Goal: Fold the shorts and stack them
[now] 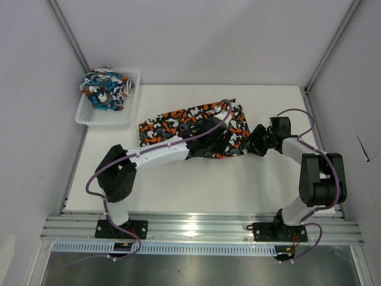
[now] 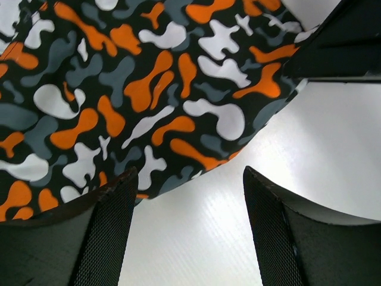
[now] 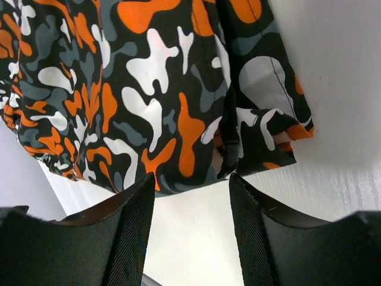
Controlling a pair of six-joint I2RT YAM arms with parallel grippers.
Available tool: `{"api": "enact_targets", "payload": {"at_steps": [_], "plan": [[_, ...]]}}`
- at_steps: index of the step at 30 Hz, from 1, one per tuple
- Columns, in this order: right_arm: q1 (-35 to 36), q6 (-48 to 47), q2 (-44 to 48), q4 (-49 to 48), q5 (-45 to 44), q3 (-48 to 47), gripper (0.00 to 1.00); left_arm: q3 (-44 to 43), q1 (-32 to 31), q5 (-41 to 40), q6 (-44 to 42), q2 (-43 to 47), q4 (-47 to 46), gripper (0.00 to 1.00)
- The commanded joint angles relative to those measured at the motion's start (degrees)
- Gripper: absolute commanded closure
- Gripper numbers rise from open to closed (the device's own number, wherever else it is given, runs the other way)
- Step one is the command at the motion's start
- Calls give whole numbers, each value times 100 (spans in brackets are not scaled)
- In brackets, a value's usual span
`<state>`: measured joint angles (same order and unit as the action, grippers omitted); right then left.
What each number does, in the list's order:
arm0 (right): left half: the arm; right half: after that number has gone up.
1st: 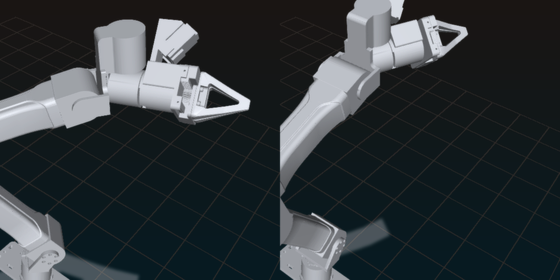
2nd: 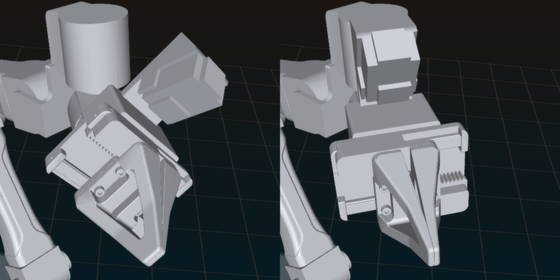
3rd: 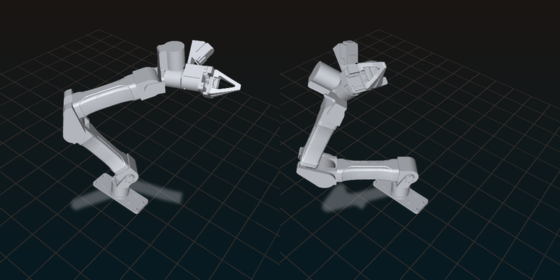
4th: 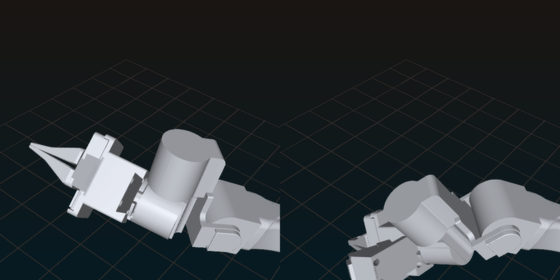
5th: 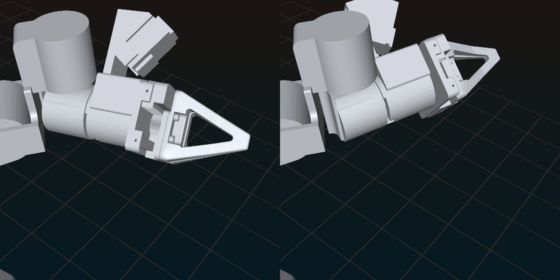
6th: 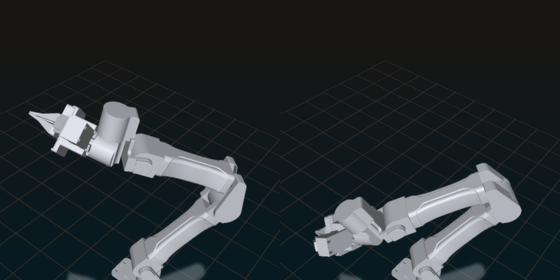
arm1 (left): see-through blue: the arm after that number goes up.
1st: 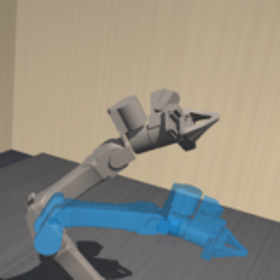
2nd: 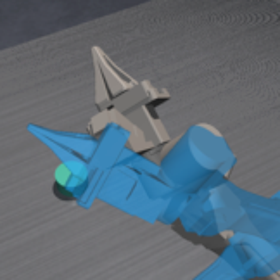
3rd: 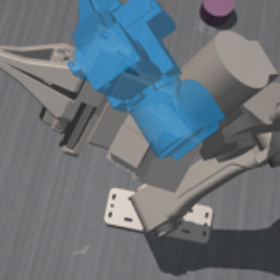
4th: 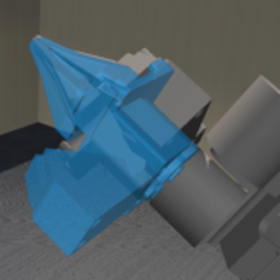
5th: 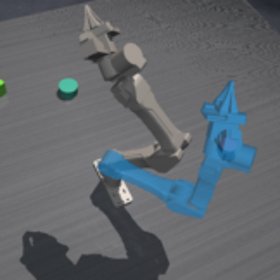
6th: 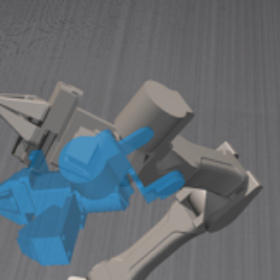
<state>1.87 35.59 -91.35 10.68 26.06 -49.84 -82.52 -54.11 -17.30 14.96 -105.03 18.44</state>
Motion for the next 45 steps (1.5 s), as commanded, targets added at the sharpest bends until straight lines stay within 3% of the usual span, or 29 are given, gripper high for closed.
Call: {"api": "enact_targets", "payload": {"at_steps": [1,4,6,7,8,10,19,23,25,26,29,30,32,38,45], "plan": [[42,254,-102,-364,-128,-96,44,219,32,-353,-28,527,-86,26],[68,316,-199,-452,-330,-122,45,298,40,-423,-11,659,-42,25],[68,378,-295,-566,-400,-157,52,307,58,-423,-2,738,19,25],[59,395,-322,-575,-435,-175,59,333,84,-415,24,747,46,25],[24,422,-339,-610,-479,-192,83,351,111,-432,42,782,107,25],[-37,405,-296,-593,-698,-219,100,377,198,-406,112,818,151,25],[-933,466,557,-646,-1393,264,100,1106,875,200,428,1397,-112,25],[-1161,299,129,-471,-1561,-49,100,1203,1139,183,595,1442,2,25],[-1320,133,-250,-165,-1447,-401,92,1282,1358,270,805,1468,89,25],[-1338,71,-565,-15,-1385,-838,67,1317,1455,349,868,1477,99,25],[-1312,-78,-377,364,-1613,-1133,30,1537,1824,613,965,1582,38,25],[-1268,-79,-192,382,-1839,-1072,24,1546,2007,657,930,1609,37,25],[-1119,-105,195,505,-2025,-940,17,1546,2228,798,816,1609,63,25],[-619,386,1540,620,-2043,9,16,1213,3125,1588,719,1354,81,24],[1242,1694,2174,400,-3106,669,16,703,3503,2046,798,582,-86,23]]}}
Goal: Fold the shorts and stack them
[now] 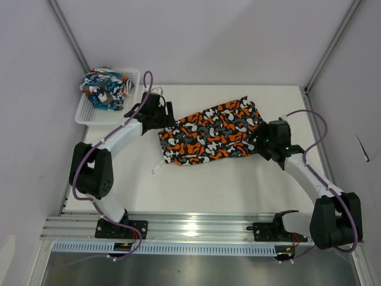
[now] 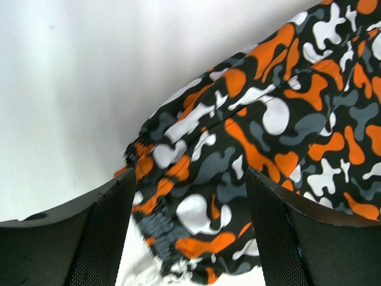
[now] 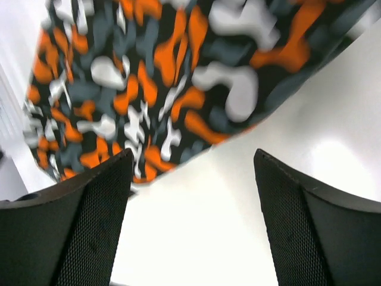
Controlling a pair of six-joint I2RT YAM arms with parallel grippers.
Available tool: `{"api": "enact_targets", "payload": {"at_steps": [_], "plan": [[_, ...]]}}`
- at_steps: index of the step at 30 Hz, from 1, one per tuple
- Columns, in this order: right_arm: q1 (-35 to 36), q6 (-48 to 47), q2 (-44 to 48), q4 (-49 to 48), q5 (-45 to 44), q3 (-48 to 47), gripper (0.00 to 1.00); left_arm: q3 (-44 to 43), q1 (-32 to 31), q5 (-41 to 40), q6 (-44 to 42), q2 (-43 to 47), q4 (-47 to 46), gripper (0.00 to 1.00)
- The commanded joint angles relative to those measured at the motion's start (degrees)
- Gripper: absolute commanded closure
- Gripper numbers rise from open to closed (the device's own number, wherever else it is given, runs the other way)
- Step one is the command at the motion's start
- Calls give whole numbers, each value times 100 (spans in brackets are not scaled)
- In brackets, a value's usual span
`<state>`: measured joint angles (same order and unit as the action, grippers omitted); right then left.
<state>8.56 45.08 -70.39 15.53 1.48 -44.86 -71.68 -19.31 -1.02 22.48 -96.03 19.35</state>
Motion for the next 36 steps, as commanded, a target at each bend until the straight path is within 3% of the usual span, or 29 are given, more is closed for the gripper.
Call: {"api": "enact_targets", "payload": {"at_steps": [1,8,12,15,18,19,22,29,36], "plan": [[725,817,0,-216,-727,197,17,-434,33,453,46,-398,-178,23],[1472,1459,-781,-1042,-991,355,26,-988,68,770,-15,-1162,-107,24],[1553,1556,-1344,-1350,-1158,206,33,-1207,155,787,-7,-1515,-28,24],[1535,1600,-1774,-1500,-1193,118,45,-1295,252,910,37,-1831,33,25],[1500,1627,-2161,-1518,-1194,-5,64,-1340,270,937,55,-2059,112,27],[1465,1609,-2241,-1683,-1176,-31,77,-1322,270,937,63,-2069,104,27],[1307,1434,-2470,-1659,-1132,-224,91,-1129,270,884,151,-2078,25,30],[622,696,-2936,-1379,-580,-883,92,-365,191,428,669,-1841,42,35],[181,-385,-3789,-754,257,-2342,82,1380,-406,128,1258,-875,-388,36]]}}
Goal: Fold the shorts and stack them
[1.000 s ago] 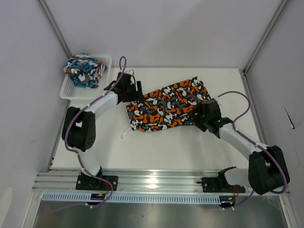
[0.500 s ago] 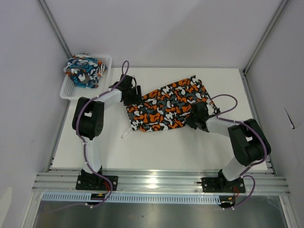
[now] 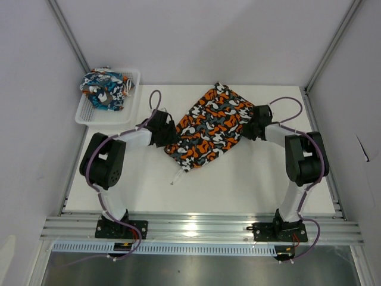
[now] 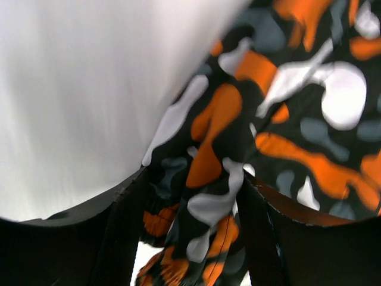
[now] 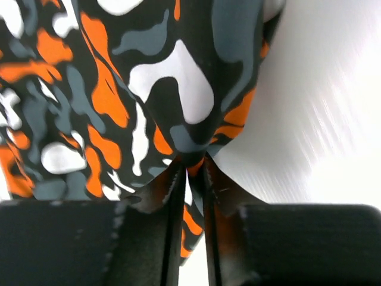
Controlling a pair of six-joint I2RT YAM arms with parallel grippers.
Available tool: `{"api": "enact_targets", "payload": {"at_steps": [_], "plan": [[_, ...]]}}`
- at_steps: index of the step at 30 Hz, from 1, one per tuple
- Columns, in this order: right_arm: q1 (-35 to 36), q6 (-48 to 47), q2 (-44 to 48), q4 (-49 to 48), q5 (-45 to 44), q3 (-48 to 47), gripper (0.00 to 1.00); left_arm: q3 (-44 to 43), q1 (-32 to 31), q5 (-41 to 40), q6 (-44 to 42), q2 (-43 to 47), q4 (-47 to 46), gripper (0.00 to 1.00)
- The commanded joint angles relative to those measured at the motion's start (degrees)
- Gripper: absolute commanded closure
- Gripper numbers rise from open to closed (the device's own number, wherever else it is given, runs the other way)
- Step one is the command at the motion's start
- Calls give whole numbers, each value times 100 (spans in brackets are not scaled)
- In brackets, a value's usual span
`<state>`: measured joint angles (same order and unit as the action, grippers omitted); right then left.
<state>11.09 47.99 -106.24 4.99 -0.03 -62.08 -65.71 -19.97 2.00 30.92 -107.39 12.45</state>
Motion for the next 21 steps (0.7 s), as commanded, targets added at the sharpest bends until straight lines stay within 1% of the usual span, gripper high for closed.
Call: {"api": "enact_targets", "payload": {"at_steps": [1,3,4,5,6,7,8,9,10,11,12,14,16,17,18,19,20,21], "plan": [[-55,-859,-222,379,408,-699,80,927,-489,-348,563,524,163,36],[-28,-1019,-74,406,381,-656,77,1358,-674,-384,617,780,13,36],[7,-1115,6,423,346,-595,75,1420,-701,-411,678,877,38,36],[33,-1168,198,441,337,-525,71,1508,-728,-411,661,1043,38,36],[59,-1221,322,450,329,-350,53,1544,-737,-411,653,1115,73,35],[86,-1256,462,467,259,-244,46,1518,-728,-481,609,1159,143,33],[173,-1379,611,398,249,-112,43,1491,-737,-533,582,1255,318,32],[217,-1423,961,371,215,20,34,1474,-728,-569,539,1291,398,31],[288,-1476,1138,362,49,256,32,1430,-711,-656,486,1335,468,30],[384,-1546,1314,344,4,354,30,1343,-702,-674,477,1379,547,29],[559,-1686,1490,405,-240,425,28,1324,-702,-683,459,1483,670,28],[762,-1784,1886,650,-636,478,27,1271,-693,-675,450,1642,759,27],[1052,-2029,2194,670,-630,548,28,1280,-693,-701,468,1967,891,24],[1157,-2135,2282,548,-456,644,29,1306,-684,-762,477,2081,926,23],[1393,-2371,2361,468,-332,697,31,1368,-693,-841,503,2204,1057,20],[1509,-2486,2458,372,-191,750,32,1377,-684,-946,607,2440,1136,9],[1614,-2592,2459,223,-68,794,32,1412,-693,-1043,652,2564,1207,4],[1711,-2671,2432,169,229,794,35,1543,-693,-1139,705,2696,1260,1]]}}
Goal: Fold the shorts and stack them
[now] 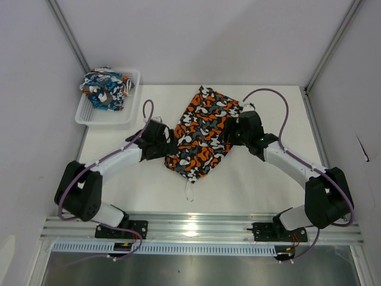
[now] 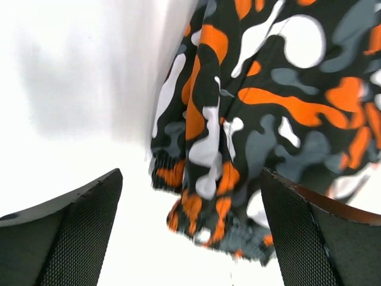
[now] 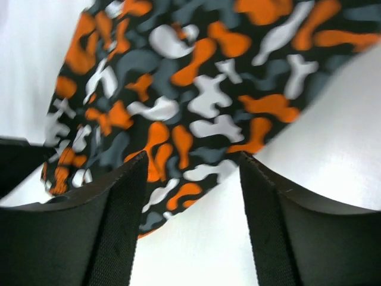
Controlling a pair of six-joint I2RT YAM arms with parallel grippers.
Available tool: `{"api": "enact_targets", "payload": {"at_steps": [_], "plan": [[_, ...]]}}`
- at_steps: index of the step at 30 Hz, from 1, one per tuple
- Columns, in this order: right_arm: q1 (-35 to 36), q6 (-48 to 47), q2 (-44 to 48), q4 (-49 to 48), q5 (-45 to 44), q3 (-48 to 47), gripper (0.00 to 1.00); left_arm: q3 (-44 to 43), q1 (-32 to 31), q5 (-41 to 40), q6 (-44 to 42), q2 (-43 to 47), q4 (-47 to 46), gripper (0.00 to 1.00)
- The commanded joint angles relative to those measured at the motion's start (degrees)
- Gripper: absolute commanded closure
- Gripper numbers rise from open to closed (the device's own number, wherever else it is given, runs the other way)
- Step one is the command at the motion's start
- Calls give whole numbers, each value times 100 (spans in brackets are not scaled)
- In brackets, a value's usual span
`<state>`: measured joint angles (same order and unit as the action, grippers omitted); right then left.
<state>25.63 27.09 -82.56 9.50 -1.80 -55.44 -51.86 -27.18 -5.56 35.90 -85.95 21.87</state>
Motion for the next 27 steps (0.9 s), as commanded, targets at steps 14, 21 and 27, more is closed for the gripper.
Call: {"api": "enact_targets", "payload": {"at_steps": [14,21,27], "plan": [[1339,365,-1129,-3039,2912,569,70,1942,37,890,330,2425,-1281,1],[1682,1324,-2306,-4491,3424,499,75,2135,28,995,347,2610,-1474,5],[1717,1728,-3186,-4219,2408,560,81,2723,20,1224,646,2698,-2054,3]]}}
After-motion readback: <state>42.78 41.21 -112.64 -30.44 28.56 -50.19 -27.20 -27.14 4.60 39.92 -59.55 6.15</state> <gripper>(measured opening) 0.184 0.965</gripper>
